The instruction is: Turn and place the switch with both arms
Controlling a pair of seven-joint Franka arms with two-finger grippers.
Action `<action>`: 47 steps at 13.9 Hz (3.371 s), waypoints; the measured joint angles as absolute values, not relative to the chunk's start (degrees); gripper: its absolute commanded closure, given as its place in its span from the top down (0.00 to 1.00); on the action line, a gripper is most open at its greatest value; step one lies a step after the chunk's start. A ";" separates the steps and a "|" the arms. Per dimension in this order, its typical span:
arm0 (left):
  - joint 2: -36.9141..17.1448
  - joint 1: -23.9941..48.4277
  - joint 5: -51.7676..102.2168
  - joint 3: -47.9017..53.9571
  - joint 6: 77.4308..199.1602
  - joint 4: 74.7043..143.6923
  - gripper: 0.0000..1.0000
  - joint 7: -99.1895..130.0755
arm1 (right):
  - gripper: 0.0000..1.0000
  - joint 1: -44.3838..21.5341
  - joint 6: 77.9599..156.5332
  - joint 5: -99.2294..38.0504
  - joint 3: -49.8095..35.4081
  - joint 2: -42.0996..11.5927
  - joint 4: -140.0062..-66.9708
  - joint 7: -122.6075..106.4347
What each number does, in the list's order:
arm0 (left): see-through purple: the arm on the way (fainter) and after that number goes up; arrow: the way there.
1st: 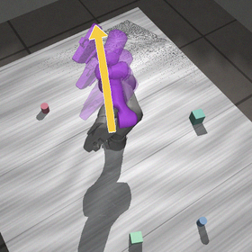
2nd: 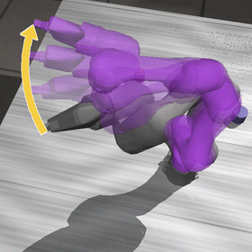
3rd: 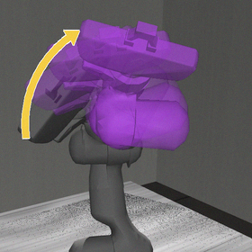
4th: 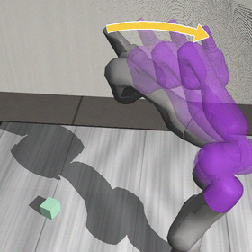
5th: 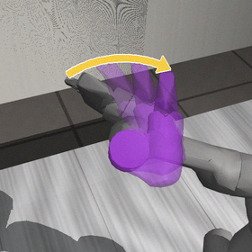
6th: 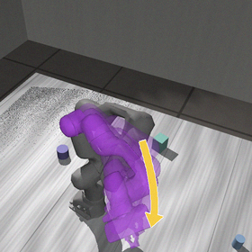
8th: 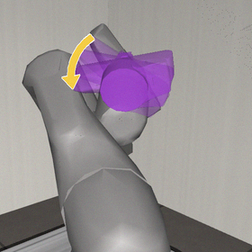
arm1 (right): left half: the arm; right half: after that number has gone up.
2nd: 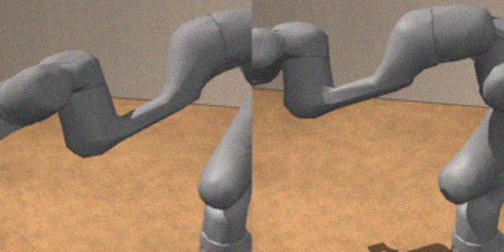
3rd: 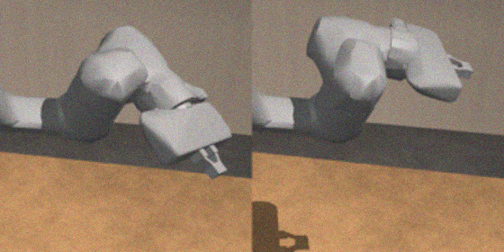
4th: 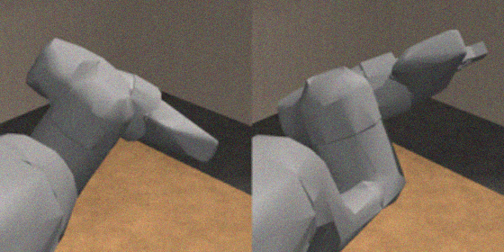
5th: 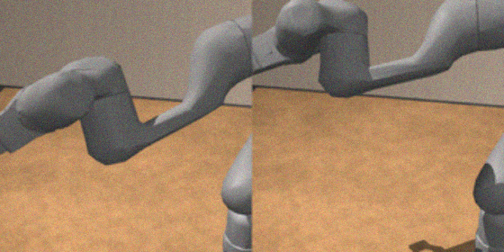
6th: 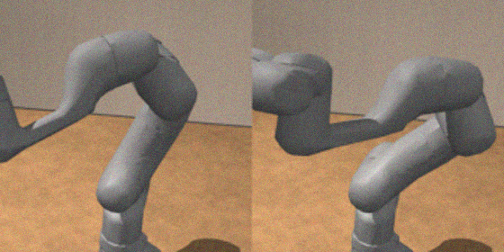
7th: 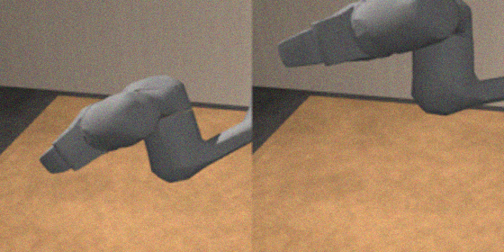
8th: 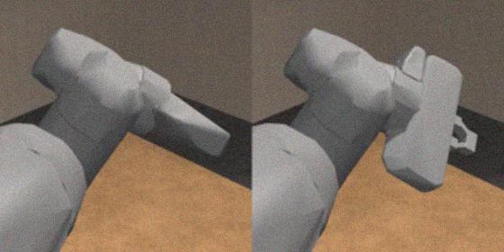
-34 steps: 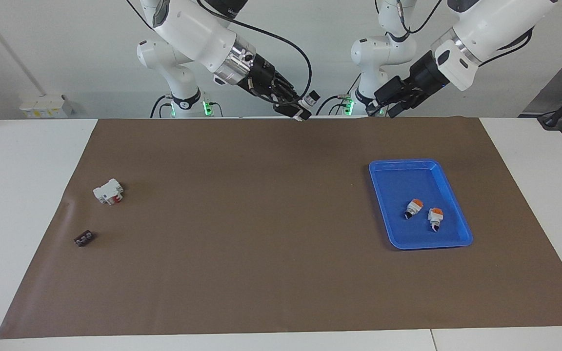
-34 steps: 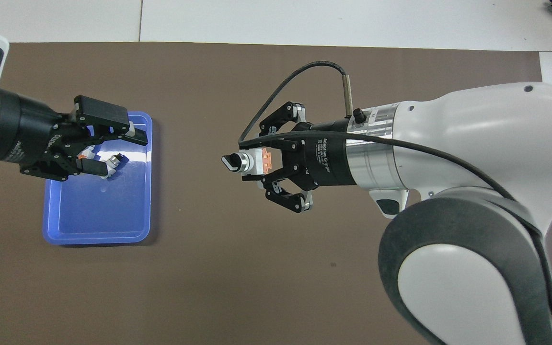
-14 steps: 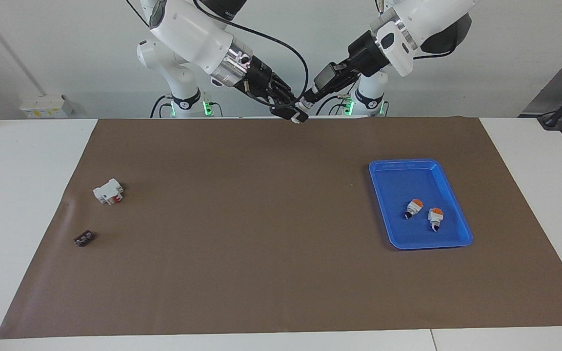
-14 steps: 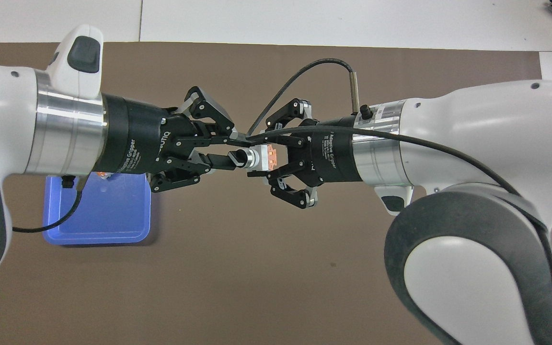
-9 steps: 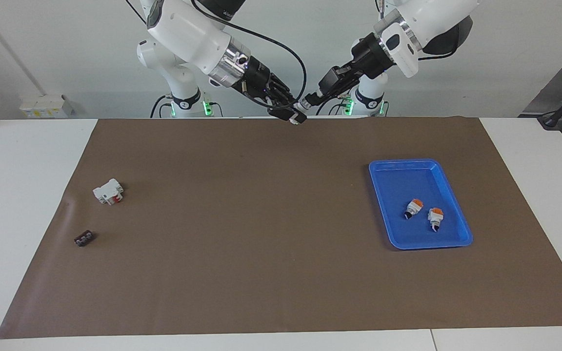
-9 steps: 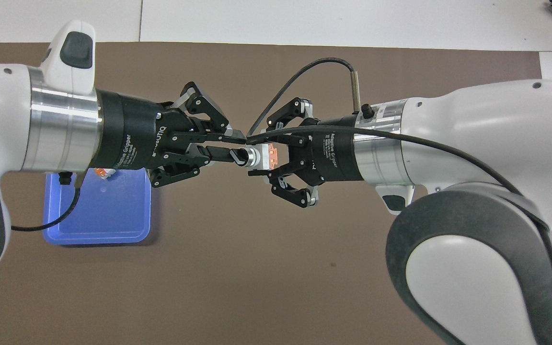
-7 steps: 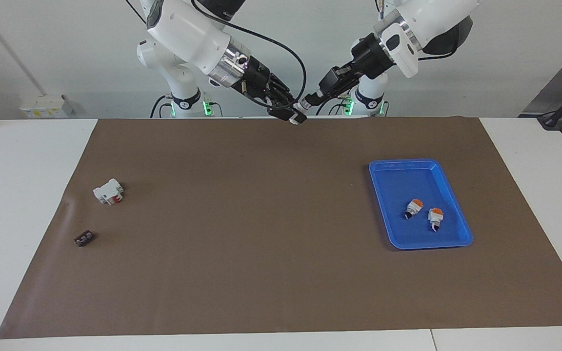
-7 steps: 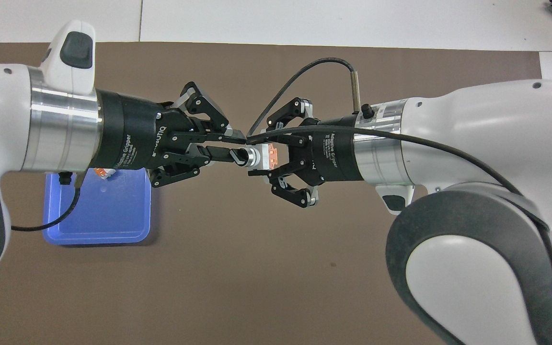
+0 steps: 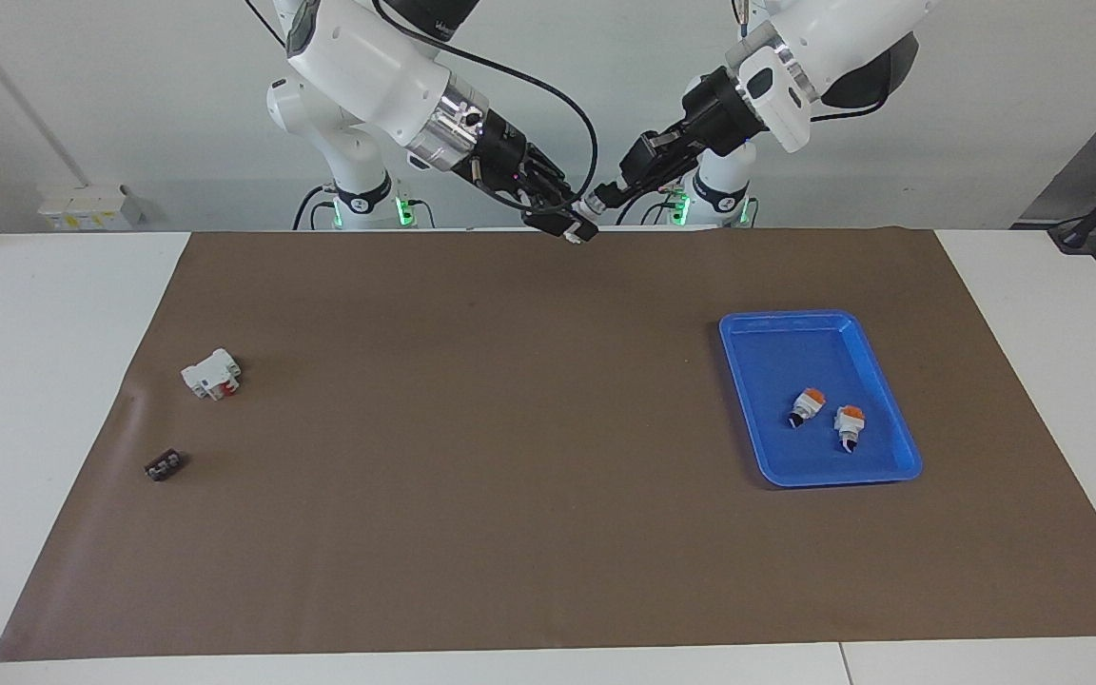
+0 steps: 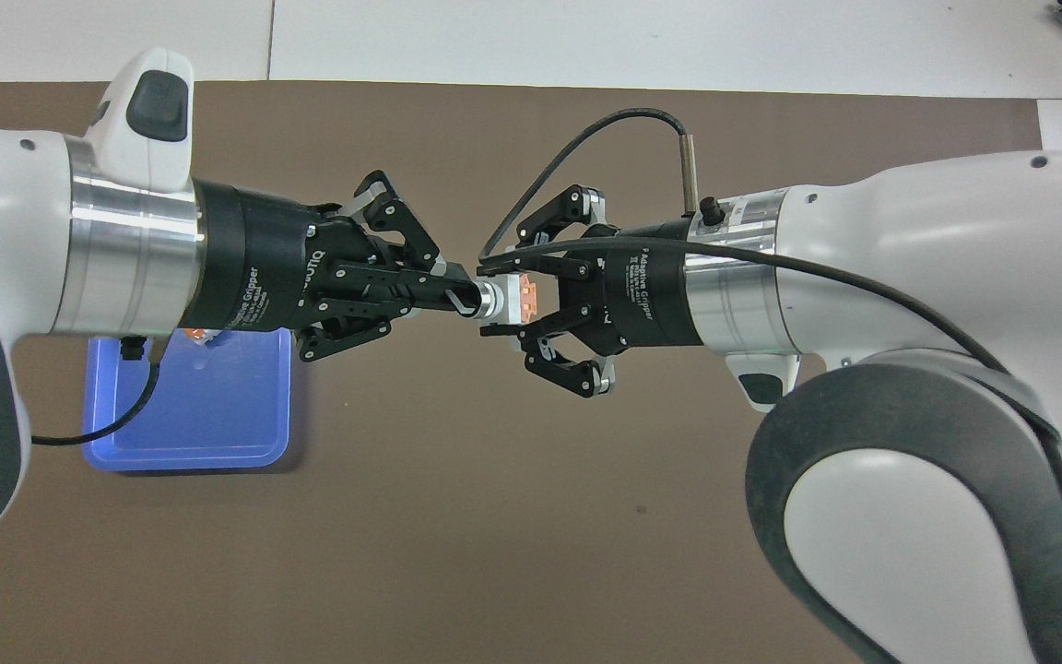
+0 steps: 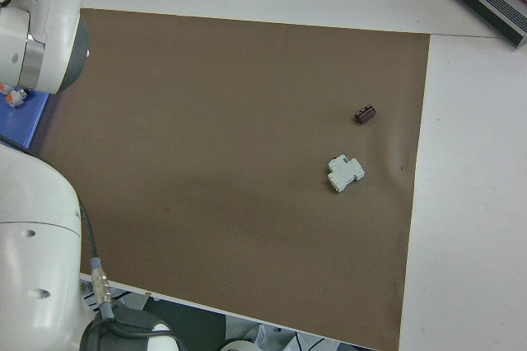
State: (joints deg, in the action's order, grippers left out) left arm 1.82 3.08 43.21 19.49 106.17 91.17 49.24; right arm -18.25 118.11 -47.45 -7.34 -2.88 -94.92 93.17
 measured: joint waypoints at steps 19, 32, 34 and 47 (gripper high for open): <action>4.64 5.58 40.09 19.32 108.29 95.35 0.00 19.97 | 0.00 -17.87 116.06 -47.07 -7.27 -2.60 -96.61 93.16; 7.72 7.46 39.48 19.22 113.28 100.88 0.00 -25.73 | 0.00 -17.68 114.24 -45.71 -7.01 -1.96 -97.98 93.01; 7.92 7.57 39.47 19.21 113.53 101.16 0.00 -27.14 | 0.00 -17.67 114.10 -45.71 -7.00 -1.91 -98.04 93.01; 8.38 8.84 40.04 19.31 112.78 103.14 0.00 -26.26 | 1.00 -18.16 115.23 -45.70 -7.43 -1.60 -97.57 92.96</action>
State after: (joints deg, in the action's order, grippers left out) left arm 8.38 8.84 40.04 19.31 112.78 103.14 -26.26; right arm -18.16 115.23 -45.70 -7.43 -1.60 -97.57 92.96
